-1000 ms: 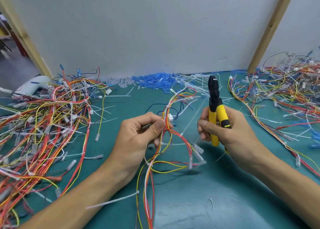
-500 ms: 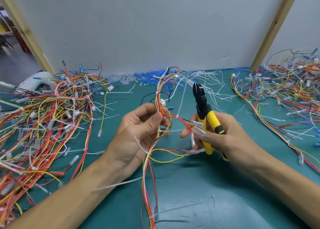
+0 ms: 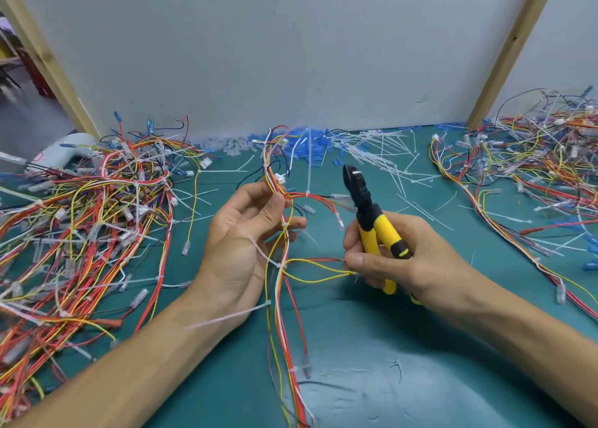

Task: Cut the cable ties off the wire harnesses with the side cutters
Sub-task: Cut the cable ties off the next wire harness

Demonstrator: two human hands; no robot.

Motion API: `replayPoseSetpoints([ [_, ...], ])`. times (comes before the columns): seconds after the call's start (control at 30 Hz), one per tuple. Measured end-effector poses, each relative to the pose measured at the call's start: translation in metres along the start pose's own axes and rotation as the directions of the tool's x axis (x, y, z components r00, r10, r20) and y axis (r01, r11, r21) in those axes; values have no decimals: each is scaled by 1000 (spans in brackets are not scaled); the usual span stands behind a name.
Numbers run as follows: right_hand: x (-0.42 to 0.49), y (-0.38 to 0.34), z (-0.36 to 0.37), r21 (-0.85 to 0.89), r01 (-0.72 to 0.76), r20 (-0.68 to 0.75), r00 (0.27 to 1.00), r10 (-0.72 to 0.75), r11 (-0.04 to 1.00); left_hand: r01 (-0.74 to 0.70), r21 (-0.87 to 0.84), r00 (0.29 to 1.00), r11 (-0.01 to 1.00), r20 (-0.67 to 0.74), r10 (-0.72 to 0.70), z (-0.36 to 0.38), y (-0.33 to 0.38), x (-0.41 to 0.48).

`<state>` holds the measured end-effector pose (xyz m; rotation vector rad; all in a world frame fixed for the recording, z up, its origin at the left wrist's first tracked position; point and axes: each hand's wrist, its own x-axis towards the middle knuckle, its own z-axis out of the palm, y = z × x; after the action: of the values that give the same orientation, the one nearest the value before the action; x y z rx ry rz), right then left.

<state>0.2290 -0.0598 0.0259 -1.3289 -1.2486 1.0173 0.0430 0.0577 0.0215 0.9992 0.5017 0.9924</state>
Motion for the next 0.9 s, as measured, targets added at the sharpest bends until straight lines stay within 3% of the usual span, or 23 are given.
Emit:
replayPoseSetpoints([
  [0.13, 5, 3, -4, 226, -2, -131, 991, 33, 974, -5, 12, 999, 1000, 32, 5, 1, 0, -1],
  [0.27, 9, 5, -11, 429, 27, -217, 973, 74, 903, 101, 70, 972, 992, 204, -114, 2, -5, -8],
  [0.63, 11, 6, -16, 529, 82, -268, 961, 74, 845, 184, 209, 915, 960, 320, -245, 3, 1, -10],
  [0.9, 11, 0, -16, 554, 72, -267, 959, 95, 830, 252, 81, 875, 964, 406, -263, 0, 5, -11],
])
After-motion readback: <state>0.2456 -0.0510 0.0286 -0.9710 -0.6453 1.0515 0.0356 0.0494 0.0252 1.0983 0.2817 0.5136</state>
